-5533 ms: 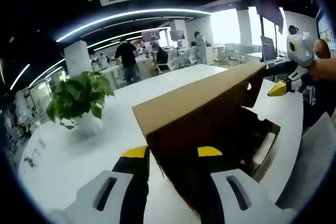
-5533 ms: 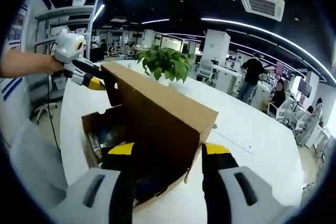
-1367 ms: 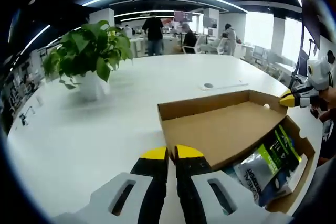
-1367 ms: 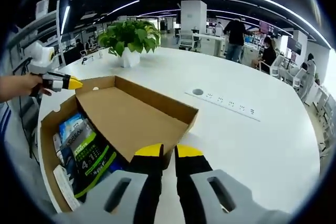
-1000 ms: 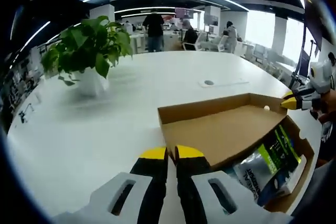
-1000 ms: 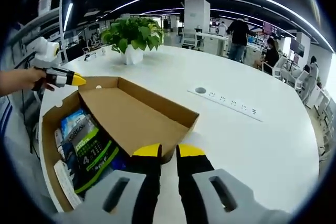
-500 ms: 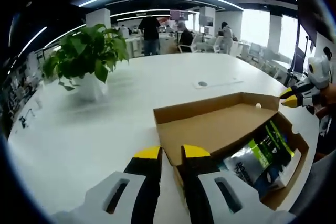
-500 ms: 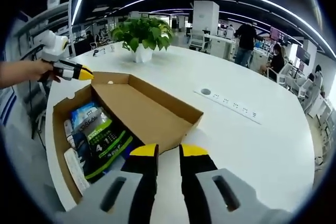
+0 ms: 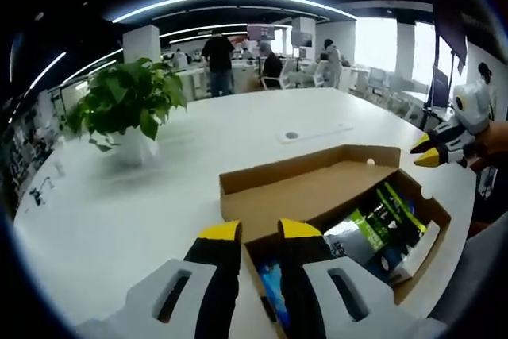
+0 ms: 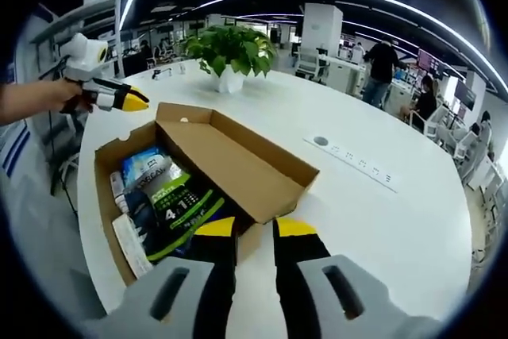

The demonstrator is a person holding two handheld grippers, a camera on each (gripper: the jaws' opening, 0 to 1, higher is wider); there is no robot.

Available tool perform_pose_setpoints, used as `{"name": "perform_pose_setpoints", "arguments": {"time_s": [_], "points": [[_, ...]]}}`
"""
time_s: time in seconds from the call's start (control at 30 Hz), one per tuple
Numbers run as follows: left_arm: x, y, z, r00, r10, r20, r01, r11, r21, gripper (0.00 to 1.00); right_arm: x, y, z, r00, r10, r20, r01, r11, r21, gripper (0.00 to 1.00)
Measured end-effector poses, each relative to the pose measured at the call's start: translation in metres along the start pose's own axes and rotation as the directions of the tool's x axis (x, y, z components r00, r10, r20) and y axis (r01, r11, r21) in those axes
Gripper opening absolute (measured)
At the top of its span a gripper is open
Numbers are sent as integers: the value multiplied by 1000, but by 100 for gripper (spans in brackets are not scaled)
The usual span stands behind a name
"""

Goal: Operate the shoe box by opening the lid, removing the specified soft item, and placing it in the target area until the item is outside and the box remains undamaged.

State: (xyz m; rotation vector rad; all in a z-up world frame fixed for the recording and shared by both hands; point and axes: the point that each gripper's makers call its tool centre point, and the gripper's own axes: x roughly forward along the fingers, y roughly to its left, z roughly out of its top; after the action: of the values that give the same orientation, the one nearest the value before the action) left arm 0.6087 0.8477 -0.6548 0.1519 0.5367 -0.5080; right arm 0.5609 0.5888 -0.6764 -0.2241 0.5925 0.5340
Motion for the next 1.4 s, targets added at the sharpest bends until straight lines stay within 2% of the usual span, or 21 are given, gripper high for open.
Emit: {"name": "perform_pose_setpoints", "arguments": {"time_s": [0.3,0.57,0.87,1.13,1.4], "points": [[-5,-25,-15,997,-56,-45,57,998,31,16,3,20,0,999,38,-6,-38,999,-4,16],[-4,-45,-41,988,-108,-111,113,993,33,16,8,36,-6,997,67,-28,-68,998,-4,17],[-2,-55,-65,975,-154,-161,160,987,24,16,18,53,-16,992,106,-74,-108,994,-17,18],[-3,-63,-75,968,-176,-177,181,984,8,17,27,61,-20,987,124,-107,-124,992,1,18],[-5,-66,-82,963,-189,-192,194,981,10,16,38,62,-29,978,107,-179,-107,994,9,18]]}}
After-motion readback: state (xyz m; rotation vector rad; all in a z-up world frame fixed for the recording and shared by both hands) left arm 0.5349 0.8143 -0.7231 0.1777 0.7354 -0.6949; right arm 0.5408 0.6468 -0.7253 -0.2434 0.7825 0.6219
